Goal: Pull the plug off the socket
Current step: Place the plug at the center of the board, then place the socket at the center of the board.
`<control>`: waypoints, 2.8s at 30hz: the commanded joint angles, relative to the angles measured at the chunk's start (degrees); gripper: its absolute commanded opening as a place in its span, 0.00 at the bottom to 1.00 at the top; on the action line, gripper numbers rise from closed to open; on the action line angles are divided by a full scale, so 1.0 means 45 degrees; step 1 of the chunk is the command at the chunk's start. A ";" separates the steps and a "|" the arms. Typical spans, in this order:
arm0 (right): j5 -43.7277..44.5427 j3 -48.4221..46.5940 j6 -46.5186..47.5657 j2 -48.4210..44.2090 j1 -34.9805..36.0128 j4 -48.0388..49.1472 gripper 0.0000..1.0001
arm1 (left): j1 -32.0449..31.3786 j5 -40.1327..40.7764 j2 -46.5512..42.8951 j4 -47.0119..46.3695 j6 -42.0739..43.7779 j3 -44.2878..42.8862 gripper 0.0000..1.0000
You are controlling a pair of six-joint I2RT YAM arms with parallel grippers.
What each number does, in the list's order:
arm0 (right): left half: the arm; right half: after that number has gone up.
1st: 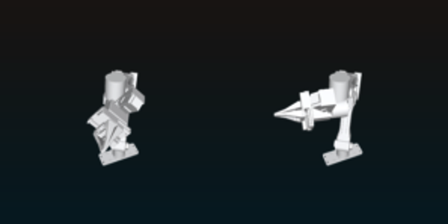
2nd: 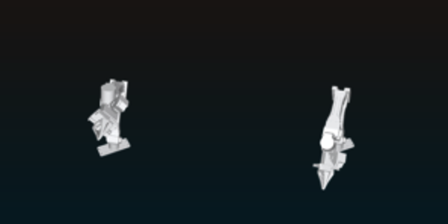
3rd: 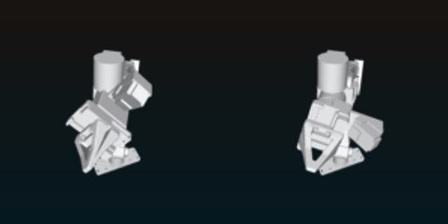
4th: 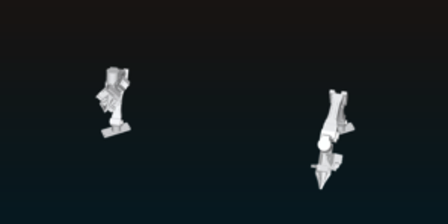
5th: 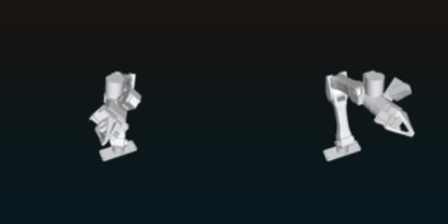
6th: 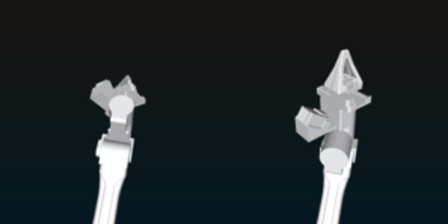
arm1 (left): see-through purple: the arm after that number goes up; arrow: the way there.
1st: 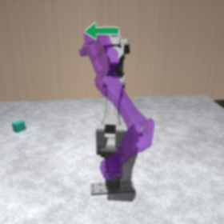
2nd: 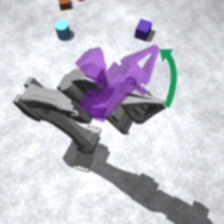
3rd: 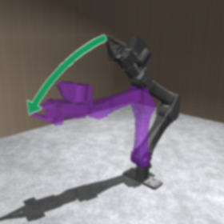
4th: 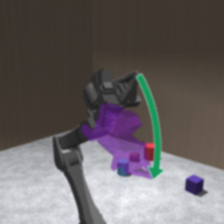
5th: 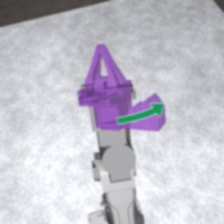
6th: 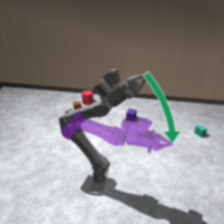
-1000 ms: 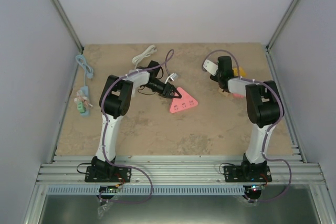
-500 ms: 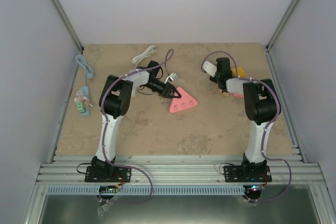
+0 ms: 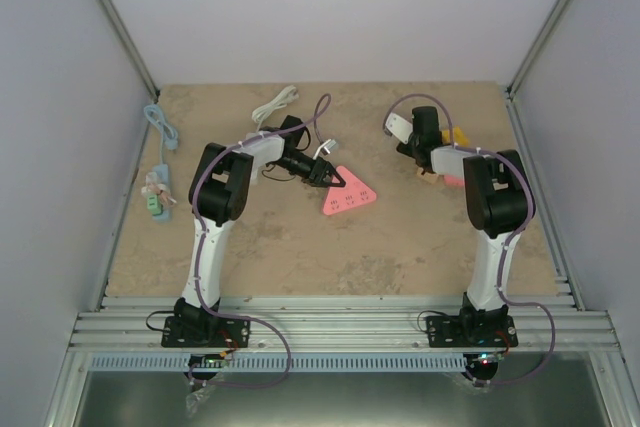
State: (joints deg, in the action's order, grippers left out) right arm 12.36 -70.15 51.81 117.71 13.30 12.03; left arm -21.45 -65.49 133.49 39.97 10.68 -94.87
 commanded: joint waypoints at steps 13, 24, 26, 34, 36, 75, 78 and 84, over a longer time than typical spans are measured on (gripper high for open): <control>-0.1953 -0.1373 -0.1816 -0.0469 -0.0045 -0.2884 0.68 | 0.0158 0.1965 0.0577 0.0342 0.0170 0.0235 0.00; -0.2564 -0.1203 -0.2350 -0.1036 -0.0026 -0.3509 0.68 | 0.0158 0.1938 0.0571 0.0353 0.0172 0.0223 0.00; -0.2681 -0.1101 -0.2409 -0.1127 -0.0026 -0.3560 0.70 | 0.0158 0.1944 0.0577 0.0338 0.0181 0.0223 0.00; -0.3263 -0.0967 -0.2506 -0.1493 -0.0026 -0.3671 0.81 | 0.0168 0.1941 0.0580 0.0338 0.0178 0.0242 0.00; -0.3357 -0.1010 -0.2527 -0.1539 -0.0026 -0.3831 0.81 | 0.0163 0.1932 0.0570 0.0337 0.0183 0.0231 0.00; -0.7739 -0.4117 -0.3387 -0.0025 -0.1979 -0.7331 0.60 | 0.0177 0.1849 0.0609 0.0377 0.0219 0.0206 0.00; -0.7915 -0.3767 -0.3107 -0.0110 -0.1979 -0.7401 0.60 | 0.0187 0.1843 0.0609 0.0377 0.0224 0.0194 0.00; -0.7908 -0.3174 -0.2922 -0.0363 -0.1979 -0.7296 0.47 | 0.0179 0.1877 0.0614 0.0357 0.0183 0.0203 0.00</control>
State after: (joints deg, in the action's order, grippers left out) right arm -21.78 -85.97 37.69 116.86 4.58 -19.88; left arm -21.37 -65.65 133.58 40.01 10.70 -94.87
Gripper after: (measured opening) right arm 0.509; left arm 0.324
